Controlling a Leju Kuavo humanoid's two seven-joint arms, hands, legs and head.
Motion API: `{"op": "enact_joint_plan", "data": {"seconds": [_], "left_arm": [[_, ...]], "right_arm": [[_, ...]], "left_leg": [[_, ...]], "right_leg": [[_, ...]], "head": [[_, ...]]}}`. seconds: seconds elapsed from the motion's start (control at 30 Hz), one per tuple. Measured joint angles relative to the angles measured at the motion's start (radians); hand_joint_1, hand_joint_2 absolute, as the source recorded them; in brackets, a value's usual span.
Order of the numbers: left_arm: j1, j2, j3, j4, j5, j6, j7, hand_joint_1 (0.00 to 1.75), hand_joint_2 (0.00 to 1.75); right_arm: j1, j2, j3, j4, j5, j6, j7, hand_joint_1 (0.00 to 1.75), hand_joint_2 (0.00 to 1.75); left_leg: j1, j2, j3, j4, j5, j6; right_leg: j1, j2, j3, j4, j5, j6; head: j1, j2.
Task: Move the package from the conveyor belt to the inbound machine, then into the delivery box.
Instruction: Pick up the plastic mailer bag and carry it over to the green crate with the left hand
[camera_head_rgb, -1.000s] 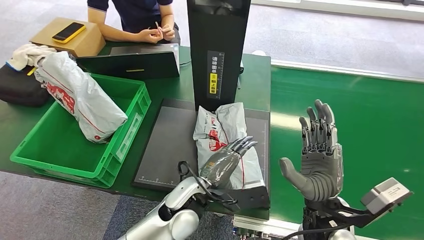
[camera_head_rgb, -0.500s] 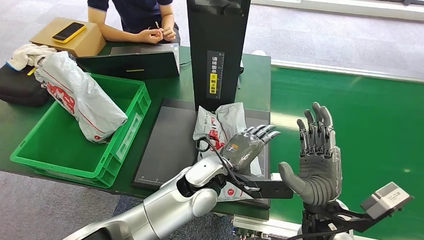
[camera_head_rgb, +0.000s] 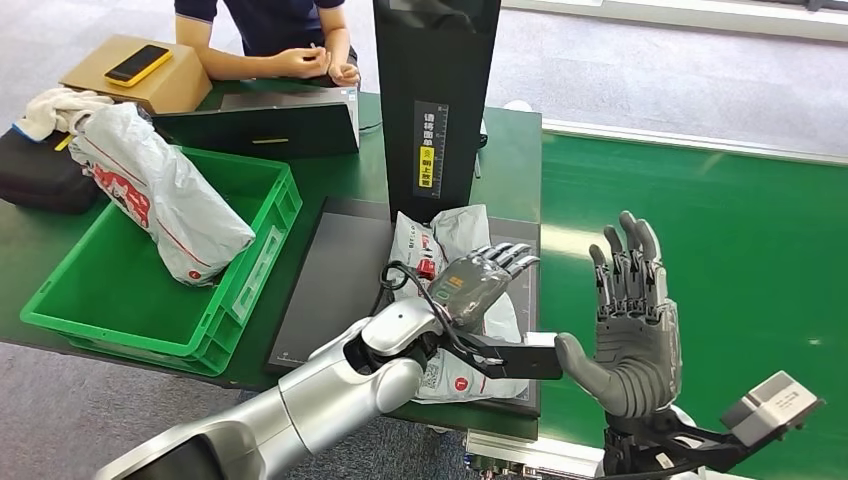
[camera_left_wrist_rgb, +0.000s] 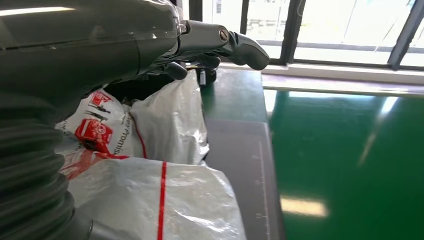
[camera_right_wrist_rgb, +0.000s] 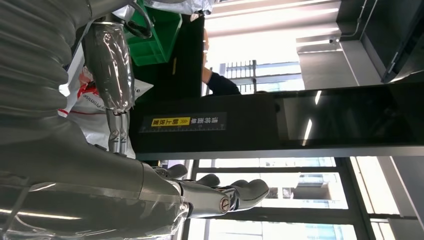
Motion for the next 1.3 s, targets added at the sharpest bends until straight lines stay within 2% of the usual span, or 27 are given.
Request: {"op": "enact_joint_plan", "data": {"seconds": [0.37, 0.63, 1.3], "left_arm": [[-0.013, 0.044, 0.0, 0.033, 0.009, 0.004, -0.025, 0.0, 1.75], [-0.034, 0.059, 0.0, 0.04, 0.013, 0.002, -0.027, 0.0, 1.75], [-0.023, 0.084, -0.006, 0.106, -0.003, -0.009, -0.014, 0.0, 1.75]], "right_arm": [[0.015, 0.002, -0.002, -0.013, 0.004, 0.002, 0.014, 0.0, 1.75], [0.01, 0.017, -0.01, -0.014, 0.015, 0.019, 0.025, 0.0, 1.75], [-0.018, 0.039, -0.018, 0.003, 0.016, 0.039, 0.034, 0.0, 1.75]], "left_leg": [[0.0, 0.0, 0.0, 0.0, 0.0, 0.0], [0.0, 0.0, 0.0, 0.0, 0.0, 0.0], [0.0, 0.0, 0.0, 0.0, 0.0, 0.0]], "right_leg": [[0.0, 0.0, 0.0, 0.0, 0.0, 0.0], [0.0, 0.0, 0.0, 0.0, 0.0, 0.0], [0.0, 0.0, 0.0, 0.001, 0.0, 0.0]], "head": [[0.0, 0.0], [0.0, 0.0], [0.0, 0.0]]}}
